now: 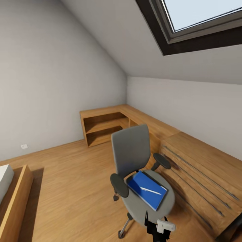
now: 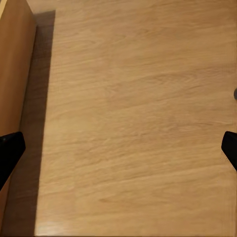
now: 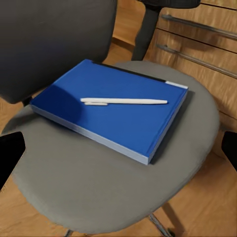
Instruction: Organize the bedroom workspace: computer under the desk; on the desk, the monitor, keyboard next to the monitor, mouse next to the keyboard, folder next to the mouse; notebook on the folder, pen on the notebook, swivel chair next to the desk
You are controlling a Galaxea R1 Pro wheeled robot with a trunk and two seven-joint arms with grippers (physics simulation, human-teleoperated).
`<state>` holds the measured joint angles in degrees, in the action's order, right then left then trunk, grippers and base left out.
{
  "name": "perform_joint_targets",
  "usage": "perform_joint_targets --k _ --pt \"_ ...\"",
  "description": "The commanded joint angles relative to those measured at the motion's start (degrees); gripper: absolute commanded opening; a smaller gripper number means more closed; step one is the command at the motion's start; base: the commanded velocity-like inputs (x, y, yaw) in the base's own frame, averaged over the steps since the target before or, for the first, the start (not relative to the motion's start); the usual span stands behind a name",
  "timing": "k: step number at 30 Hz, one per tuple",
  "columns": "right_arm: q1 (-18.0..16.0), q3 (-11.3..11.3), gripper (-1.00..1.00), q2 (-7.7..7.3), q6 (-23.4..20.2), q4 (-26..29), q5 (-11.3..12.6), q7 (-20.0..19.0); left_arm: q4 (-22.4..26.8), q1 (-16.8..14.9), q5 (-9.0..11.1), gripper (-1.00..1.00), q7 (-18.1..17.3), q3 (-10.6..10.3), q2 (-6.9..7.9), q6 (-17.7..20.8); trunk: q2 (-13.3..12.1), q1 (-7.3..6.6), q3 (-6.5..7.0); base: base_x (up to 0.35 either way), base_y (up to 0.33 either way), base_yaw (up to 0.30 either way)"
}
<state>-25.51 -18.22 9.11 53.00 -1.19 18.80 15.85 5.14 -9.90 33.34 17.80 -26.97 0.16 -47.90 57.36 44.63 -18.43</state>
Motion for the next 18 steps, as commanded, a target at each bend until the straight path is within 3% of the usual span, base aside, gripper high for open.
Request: perform_joint_targets --k 1,4,13,18 --pt "-0.07 -0.49 1.00 0.09 0.17 -0.13 0.26 0.33 0.04 -0.03 0.07 1.00 0.48 -0.51 0.02 1.14 0.04 0.04 -0.02 0.285 -0.115 0.151" --pt "-0.07 -0.50 1.00 0.17 0.17 -0.13 0.27 0.39 0.04 -0.03 0.11 1.00 0.48 -0.50 0.02 3.94 0.04 0.04 0.13 0.166 -0.073 0.181" --pt "-0.07 -0.50 1.00 0.20 0.20 -0.13 0.35 0.48 0.13 -0.03 0.06 1.00 0.40 -0.70 -0.02 5.11 0.04 0.04 0.66 0.027 -0.026 0.208" --pt "-0.07 -0.50 1.00 0.20 0.21 -0.13 0.35 0.60 0.13 -0.03 0.10 1.00 0.44 -0.67 0.01 5.40 0.04 0.04 0.74 0.001 -0.231 0.252"
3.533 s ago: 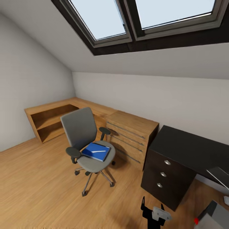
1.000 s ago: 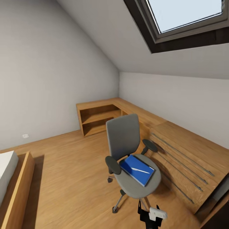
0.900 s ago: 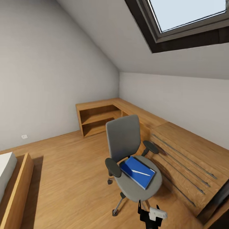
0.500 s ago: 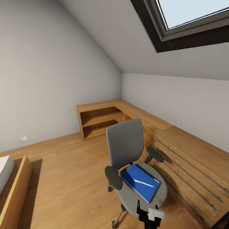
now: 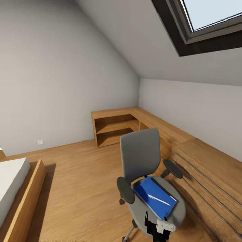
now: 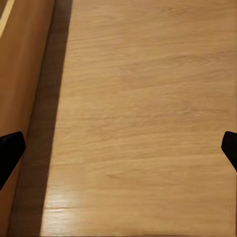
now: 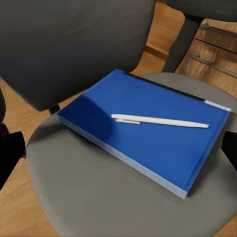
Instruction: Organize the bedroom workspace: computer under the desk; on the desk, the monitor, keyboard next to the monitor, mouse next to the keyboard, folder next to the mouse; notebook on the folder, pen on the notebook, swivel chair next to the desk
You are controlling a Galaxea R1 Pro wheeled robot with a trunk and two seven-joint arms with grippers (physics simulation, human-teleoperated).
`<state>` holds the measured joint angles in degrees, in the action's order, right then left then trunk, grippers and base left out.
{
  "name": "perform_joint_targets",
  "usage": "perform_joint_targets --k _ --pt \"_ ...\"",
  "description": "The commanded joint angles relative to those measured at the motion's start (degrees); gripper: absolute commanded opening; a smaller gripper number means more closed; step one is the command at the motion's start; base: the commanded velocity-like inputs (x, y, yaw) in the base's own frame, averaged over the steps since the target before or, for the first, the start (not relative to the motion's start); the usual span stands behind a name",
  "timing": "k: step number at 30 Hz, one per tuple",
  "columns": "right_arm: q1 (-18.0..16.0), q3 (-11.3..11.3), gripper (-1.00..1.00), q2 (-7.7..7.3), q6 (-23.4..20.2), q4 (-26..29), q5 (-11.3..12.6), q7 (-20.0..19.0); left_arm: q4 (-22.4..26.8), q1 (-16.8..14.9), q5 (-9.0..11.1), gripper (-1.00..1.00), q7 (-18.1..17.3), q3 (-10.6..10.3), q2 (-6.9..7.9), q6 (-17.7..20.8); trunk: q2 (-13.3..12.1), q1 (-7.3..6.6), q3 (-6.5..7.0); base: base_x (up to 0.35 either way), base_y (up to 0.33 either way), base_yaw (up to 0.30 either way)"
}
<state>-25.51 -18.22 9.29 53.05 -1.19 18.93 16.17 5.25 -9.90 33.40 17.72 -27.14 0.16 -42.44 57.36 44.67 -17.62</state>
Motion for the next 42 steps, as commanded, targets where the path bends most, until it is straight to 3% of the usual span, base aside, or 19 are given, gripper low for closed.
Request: perform_joint_targets --k 1,13,17,19,21,24,25,26,27,29,30,32,35,39,42 --pt "-0.07 -0.50 1.00 0.02 0.15 -0.13 0.23 0.29 0.03 -0.03 0.04 1.00 0.53 -0.49 0.01 -0.05 0.05 0.00 -0.09 0.000 -0.286 0.247" --pt "-0.07 -0.48 1.00 -0.39 0.17 0.24 -0.13 -0.21 0.49 -0.03 -0.12 1.00 0.73 -0.54 0.01 -0.61 0.05 0.00 -0.33 0.000 -0.132 0.030" --pt "-0.33 -0.36 1.00 -1.74 -0.51 2.39 -0.26 0.06 2.34 -0.03 -0.02 1.00 0.99 -0.53 -0.31 -0.01 0.05 0.00 -0.33 0.000 0.000 0.000" --pt "-0.81 -0.34 1.00 -3.11 -4.36 5.40 -0.28 0.18 6.87 -0.03 0.08 1.00 1.12 -0.37 -0.19 2.56 0.05 0.00 -0.33 0.000 0.000 0.000" --pt "-1.91 -0.33 1.00 -4.93 -10.08 8.71 -0.29 0.13 11.56 -0.03 0.08 1.00 1.67 -0.24 0.17 8.27 0.05 0.00 -0.33 0.000 0.000 0.000" --pt "-4.98 -0.32 1.00 -8.62 -26.69 17.42 -0.31 -0.15 25.55 -0.09 0.02 1.00 5.42 0.06 1.06 26.83 0.05 0.00 -0.33 0.000 0.000 0.000" --pt "-9.32 -0.33 1.00 -11.20 -44.40 23.43 -1.21 -1.61 43.10 -1.07 0.03 1.00 10.76 3.23 1.70 49.02 0.05 0.00 -0.33 0.000 0.000 0.000" --pt "-11.14 -0.34 1.00 -11.84 -50.15 24.15 -1.80 -2.93 48.38 -1.76 0.05 1.00 11.77 4.94 1.55 56.42 0.05 0.00 -0.33 0.000 0.000 0.000" --pt "-11.98 -0.35 1.00 -12.07 -52.81 24.40 -2.08 -3.73 50.73 -2.10 0.08 1.00 12.13 5.86 1.40 59.85 0.05 0.00 -0.33 0.000 0.000 0.000" --pt "-14.36 -0.49 1.00 -12.50 -61.94 24.97 -3.14 -7.54 58.52 -3.14 0.14 1.00 12.93 10.09 0.43 71.14 0.05 0.00 -0.33 0.000 0.000 0.000" --pt "-14.97 -0.59 1.00 -12.55 -65.43 25.11 -3.93 -9.37 61.72 -3.42 0.15 1.00 13.11 12.56 -0.18 74.75 0.05 0.00 -0.33 0.000 0.000 0.000" --pt "-15.62 -0.61 1.00 -12.67 -70.85 25.41 -6.55 -12.22 67.07 -3.70 0.16 1.00 13.23 17.82 -0.88 78.56 0.05 0.00 -0.33 0.000 0.000 0.000" --pt "-15.88 -0.38 1.00 -12.81 -75.10 25.51 -8.86 -14.03 70.36 -3.82 0.18 1.00 13.26 21.08 -1.11 80.12 0.05 0.00 -0.33 0.000 0.000 0.000" --pt "-16.01 0.34 1.00 -12.92 -82.91 25.74 -9.76 -15.03 73.27 -3.88 0.13 1.00 13.34 22.80 -1.19 80.98 0.05 0.00 -0.33 0.000 0.000 0.000" --pt "-16.05 0.86 1.00 -12.92 -88.11 26.53 -9.13 -15.28 75.01 -3.89 0.05 1.00 13.42 23.23 -1.20 81.19 0.05 0.00 -0.33 0.000 0.000 0.000"
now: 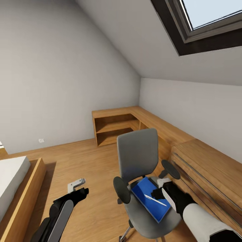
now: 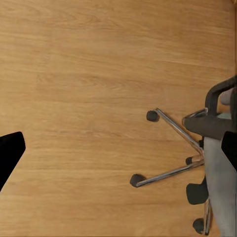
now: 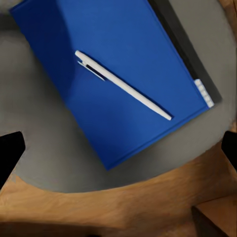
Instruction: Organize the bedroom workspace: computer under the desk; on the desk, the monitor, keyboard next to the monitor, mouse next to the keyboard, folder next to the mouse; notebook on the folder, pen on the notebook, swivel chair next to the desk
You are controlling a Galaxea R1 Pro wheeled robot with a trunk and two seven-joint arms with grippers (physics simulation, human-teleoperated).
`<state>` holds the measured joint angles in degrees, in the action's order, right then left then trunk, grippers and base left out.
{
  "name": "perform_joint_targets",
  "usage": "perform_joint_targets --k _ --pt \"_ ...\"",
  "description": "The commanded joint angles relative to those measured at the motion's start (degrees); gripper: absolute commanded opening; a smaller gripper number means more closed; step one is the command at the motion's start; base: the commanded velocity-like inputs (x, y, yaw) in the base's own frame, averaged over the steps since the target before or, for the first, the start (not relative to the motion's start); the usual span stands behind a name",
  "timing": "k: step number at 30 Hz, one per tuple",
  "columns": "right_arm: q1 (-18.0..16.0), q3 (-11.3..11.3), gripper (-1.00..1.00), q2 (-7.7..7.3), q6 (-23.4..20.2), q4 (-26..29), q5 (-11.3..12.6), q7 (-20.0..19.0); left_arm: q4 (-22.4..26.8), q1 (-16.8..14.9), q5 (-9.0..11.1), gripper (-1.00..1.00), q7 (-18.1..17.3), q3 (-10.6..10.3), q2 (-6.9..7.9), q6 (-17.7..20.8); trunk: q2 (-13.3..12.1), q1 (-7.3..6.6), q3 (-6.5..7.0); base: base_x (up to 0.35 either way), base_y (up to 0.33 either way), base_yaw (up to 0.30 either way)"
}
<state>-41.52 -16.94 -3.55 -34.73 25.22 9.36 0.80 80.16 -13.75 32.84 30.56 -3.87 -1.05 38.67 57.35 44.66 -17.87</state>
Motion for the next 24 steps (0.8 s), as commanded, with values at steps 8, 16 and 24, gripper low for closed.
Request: perform_joint_targets --k 8,16,24 --pt "-0.06 0.67 1.00 -0.55 -4.91 4.68 2.02 -0.05 0.89 -0.05 0.30 1.00 1.24 0.16 -0.01 0.45 1.25 0.67 -0.93 0.000 0.000 0.087" --pt "-0.06 0.47 1.00 -3.67 -4.12 4.73 1.79 -0.84 0.71 -0.05 0.30 1.00 1.42 0.12 -0.04 0.45 4.46 2.42 -2.41 0.000 0.000 0.013" --pt "-0.06 0.35 1.00 -4.05 -2.84 4.67 1.79 -1.29 0.70 -0.05 0.30 1.00 1.43 0.11 -0.03 0.41 7.67 4.18 -3.85 0.000 0.000 0.001"
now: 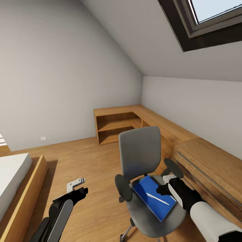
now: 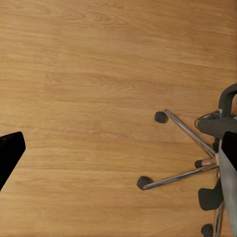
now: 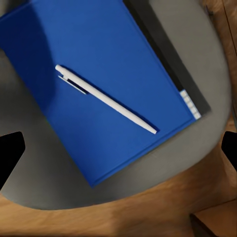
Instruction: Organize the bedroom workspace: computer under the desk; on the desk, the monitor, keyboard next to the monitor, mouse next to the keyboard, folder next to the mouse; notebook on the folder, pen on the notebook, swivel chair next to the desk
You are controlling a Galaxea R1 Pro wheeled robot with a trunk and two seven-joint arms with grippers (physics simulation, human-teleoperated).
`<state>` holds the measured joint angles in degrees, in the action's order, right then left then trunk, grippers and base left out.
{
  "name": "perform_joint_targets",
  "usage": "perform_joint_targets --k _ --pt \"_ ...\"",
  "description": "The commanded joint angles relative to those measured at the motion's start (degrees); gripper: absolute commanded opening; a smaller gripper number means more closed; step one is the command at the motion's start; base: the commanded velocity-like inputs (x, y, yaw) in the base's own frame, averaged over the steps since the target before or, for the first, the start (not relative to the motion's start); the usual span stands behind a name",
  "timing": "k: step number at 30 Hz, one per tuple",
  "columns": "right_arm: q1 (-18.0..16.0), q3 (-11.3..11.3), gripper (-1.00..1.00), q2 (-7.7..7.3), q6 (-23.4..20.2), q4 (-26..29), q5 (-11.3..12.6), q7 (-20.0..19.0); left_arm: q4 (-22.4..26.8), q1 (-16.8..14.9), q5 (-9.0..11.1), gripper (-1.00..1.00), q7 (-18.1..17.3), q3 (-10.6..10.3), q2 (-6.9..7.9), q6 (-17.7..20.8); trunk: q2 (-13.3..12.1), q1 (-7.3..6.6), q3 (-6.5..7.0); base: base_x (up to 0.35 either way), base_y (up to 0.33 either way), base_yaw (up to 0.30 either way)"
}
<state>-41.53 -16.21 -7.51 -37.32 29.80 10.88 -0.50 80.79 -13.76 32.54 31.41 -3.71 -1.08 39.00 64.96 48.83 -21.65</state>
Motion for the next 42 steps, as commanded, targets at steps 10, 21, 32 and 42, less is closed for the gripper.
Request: perform_joint_targets --k 10,21,32,42 --pt "0.02 -0.50 1.00 0.16 0.05 0.08 0.45 -0.41 0.07 -0.04 0.51 1.00 0.58 -0.06 0.01 0.10 4.07 2.21 -1.87 0.000 0.000 0.000" --pt "0.04 -0.47 1.00 0.09 0.13 0.08 0.43 -0.55 0.07 -0.04 0.60 1.00 0.58 0.02 0.02 0.03 8.48 4.62 -3.85 0.000 0.000 0.000" --pt "0.04 -0.46 1.00 -0.99 1.26 -0.05 -0.41 -9.59 0.07 -0.04 0.52 1.00 0.58 -0.03 0.02 0.02 12.90 7.04 -5.82 0.000 0.000 0.000" --pt "0.02 -0.48 1.00 -1.10 1.80 -0.09 -0.60 -10.12 0.07 -0.04 0.60 1.00 0.58 -0.07 0.02 0.02 16.91 9.23 -7.62 0.000 0.000 0.000"
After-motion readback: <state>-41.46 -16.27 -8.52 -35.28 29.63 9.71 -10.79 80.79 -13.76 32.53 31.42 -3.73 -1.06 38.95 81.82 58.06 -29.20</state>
